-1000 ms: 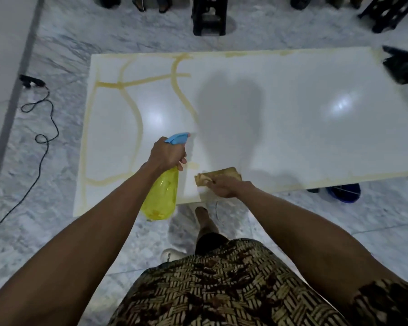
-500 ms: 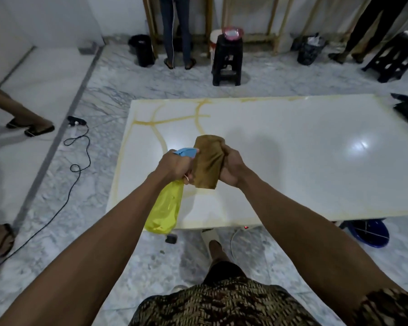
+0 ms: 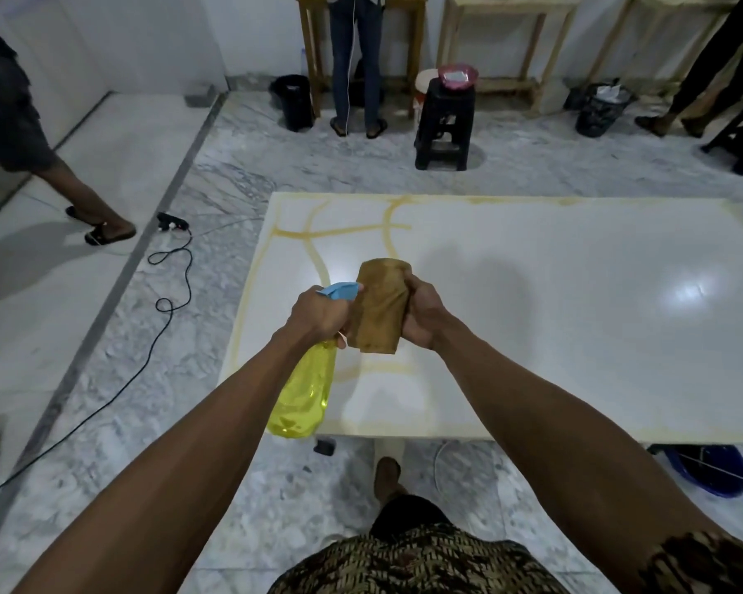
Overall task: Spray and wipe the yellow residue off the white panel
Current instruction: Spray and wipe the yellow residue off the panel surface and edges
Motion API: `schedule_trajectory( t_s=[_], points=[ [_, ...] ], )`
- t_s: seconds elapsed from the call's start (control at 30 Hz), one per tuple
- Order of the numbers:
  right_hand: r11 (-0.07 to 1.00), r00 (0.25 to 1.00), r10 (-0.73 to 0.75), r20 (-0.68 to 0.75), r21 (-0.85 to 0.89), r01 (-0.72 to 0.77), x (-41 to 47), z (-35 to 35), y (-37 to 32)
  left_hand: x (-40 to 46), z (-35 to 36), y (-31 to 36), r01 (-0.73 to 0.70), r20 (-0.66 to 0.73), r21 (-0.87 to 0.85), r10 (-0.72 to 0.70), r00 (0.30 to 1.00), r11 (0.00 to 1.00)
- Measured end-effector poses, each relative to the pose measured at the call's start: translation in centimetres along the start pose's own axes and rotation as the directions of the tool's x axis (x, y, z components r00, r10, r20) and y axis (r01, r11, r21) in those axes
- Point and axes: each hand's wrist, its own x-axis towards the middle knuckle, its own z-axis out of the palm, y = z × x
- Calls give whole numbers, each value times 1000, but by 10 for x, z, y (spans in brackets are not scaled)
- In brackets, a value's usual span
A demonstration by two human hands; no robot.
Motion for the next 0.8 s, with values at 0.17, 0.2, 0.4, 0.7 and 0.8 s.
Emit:
schedule_trajectory(
  t_s=[0.17,0.2,0.4,0.7,0.8],
  points=[
    [999,994,-3,-107,-52,-3,37,-12,-8,36,-5,14,-46,49,-50,49,998,998],
    [998,989,-10,-146,-65,0,44,-16,-11,46,-6,18,-53,51,-70,56,997,996],
    [936,936,-91,-341,-351,-37,116,-55,-56,117,-3,29,-18,74,-165,30,997,986],
    [506,760,-599,-253,-855,115,256,-66,-190,262,8,55,55,126,-177,-33,992,983],
    [516,759,-596,-263,-849,110,302,-54,-218,302,7,62,82,126,-158,-63,990,984]
  ],
)
